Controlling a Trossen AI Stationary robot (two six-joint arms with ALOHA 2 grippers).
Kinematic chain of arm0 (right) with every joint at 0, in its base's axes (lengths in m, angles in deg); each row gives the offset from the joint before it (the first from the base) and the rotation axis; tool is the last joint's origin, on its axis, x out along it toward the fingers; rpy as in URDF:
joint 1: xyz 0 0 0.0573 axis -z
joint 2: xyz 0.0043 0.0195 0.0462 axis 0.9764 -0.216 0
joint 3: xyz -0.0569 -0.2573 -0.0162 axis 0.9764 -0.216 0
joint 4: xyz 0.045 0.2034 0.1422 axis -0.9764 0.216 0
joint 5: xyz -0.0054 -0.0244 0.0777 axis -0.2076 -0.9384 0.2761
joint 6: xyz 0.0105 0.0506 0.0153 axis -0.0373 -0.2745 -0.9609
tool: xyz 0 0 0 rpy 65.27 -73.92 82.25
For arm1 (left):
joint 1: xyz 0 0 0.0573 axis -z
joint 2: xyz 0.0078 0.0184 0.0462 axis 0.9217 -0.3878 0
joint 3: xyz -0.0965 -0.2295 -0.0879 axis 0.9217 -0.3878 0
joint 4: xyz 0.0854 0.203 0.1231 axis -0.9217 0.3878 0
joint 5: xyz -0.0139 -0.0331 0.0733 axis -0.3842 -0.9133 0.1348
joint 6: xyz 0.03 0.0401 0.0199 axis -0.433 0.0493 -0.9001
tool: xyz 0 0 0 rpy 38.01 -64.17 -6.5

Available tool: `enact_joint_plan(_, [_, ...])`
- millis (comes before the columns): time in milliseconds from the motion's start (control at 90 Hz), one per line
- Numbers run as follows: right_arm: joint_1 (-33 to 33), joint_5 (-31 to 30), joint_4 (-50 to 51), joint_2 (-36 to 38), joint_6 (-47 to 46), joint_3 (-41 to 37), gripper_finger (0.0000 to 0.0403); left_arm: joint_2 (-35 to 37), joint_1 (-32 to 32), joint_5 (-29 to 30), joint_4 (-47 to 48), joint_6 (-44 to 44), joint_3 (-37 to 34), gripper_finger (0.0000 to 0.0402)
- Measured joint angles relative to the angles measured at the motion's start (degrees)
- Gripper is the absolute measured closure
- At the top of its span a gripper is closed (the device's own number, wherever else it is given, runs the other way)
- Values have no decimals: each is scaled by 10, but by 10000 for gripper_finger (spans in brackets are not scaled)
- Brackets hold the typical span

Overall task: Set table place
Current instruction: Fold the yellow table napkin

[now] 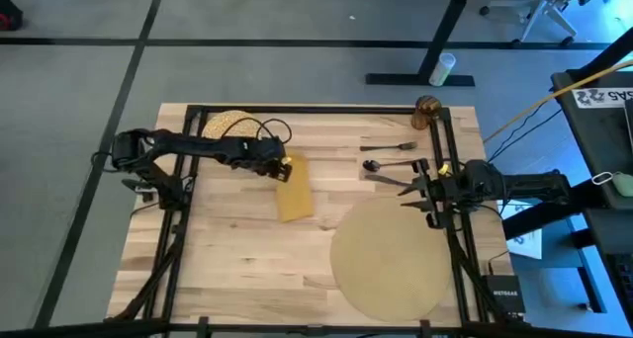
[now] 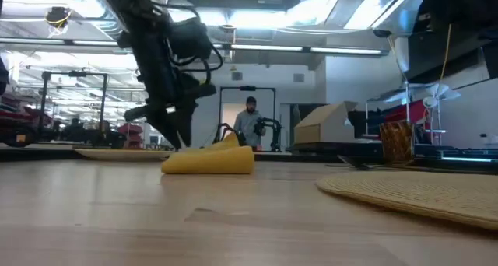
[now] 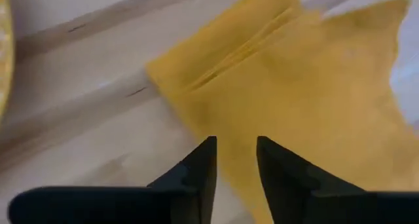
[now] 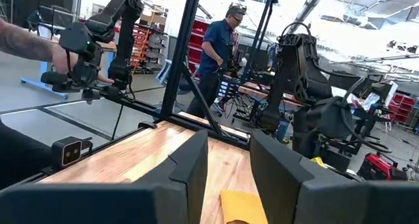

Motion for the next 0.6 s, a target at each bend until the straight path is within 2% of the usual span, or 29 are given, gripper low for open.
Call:
enact_joint_plan(322, [0,0,0,0,0,0,303,0,-35,2,13,-4,0,262])
enact_joint_plan(600, [0,0,0,0,0,0,303,-4,-35,0,1,-11,-1,256])
